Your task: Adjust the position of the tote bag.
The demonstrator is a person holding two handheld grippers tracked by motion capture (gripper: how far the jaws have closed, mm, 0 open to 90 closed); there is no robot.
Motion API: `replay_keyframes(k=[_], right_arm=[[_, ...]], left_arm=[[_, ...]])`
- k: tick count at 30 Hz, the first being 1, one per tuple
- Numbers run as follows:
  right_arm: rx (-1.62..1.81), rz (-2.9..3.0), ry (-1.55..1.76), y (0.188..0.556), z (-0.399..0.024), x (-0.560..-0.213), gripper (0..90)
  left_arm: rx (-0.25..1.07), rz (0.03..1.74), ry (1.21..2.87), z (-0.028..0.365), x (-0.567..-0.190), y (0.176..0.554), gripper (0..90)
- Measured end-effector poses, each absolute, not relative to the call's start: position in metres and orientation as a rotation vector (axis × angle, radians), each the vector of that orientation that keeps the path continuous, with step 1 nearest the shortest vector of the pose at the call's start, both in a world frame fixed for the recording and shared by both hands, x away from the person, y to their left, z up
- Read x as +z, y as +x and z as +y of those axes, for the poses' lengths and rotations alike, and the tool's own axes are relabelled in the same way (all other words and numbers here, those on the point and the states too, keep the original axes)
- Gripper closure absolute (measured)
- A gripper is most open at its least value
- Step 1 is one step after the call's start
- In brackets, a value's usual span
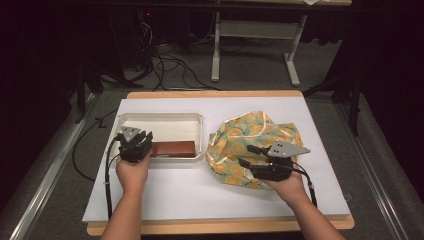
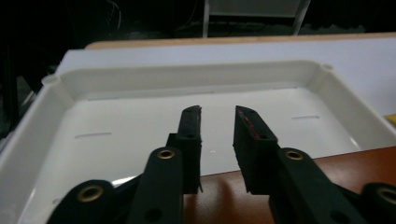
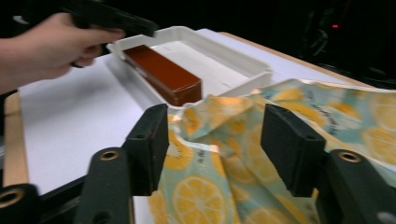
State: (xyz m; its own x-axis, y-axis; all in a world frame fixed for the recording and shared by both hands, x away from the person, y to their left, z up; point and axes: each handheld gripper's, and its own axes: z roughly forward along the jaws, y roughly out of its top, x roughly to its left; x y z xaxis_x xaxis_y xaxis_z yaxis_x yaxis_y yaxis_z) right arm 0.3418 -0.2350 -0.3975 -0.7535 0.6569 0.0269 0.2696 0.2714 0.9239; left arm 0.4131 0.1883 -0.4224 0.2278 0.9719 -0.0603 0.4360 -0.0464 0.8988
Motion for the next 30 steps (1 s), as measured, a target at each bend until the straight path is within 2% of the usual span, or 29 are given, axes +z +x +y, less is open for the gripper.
replay_keyframes(k=[6, 8, 11, 15, 16, 18, 19, 23, 30], right_arm=[[1.356, 2.098, 0.934, 0.334, -0.263, -0.398, 31.9], [1.335, 2.075, 0.967, 0.33, -0.277, -0.4, 30.6], [1.26, 2.034, 1.023, 0.324, -0.296, -0.404, 28.2], [1.158, 1.935, 1.104, 0.315, -0.323, -0.413, 22.0], [1.142, 1.894, 1.123, 0.31, -0.331, -0.418, 20.6], [1.109, 1.827, 1.177, 0.298, -0.347, -0.431, 21.0], [1.094, 1.835, 1.198, 0.297, -0.352, -0.432, 19.6], [1.099, 1.734, 1.307, 0.3, -0.379, -0.433, 18.6], [1.099, 1.711, 1.359, 0.303, -0.385, -0.439, 19.0]], left_arm=[[0.772, 1.282, 1.61, 0.197, -0.409, 0.376, 50.4], [0.783, 1.263, 1.63, 0.196, -0.412, 0.362, 46.9], [0.731, 1.252, 1.66, 0.198, -0.418, 0.346, 40.2], [0.701, 1.256, 1.673, 0.199, -0.437, 0.328, 34.5], [0.714, 1.258, 1.675, 0.199, -0.446, 0.322, 33.9], [0.651, 1.275, 1.748, 0.199, -0.45, 0.325, 32.8], [0.667, 1.246, 1.758, 0.199, -0.449, 0.325, 29.0], [0.653, 1.233, 1.812, 0.196, -0.456, 0.33, 27.8], [0.652, 1.23, 1.794, 0.196, -0.456, 0.328, 27.9]])
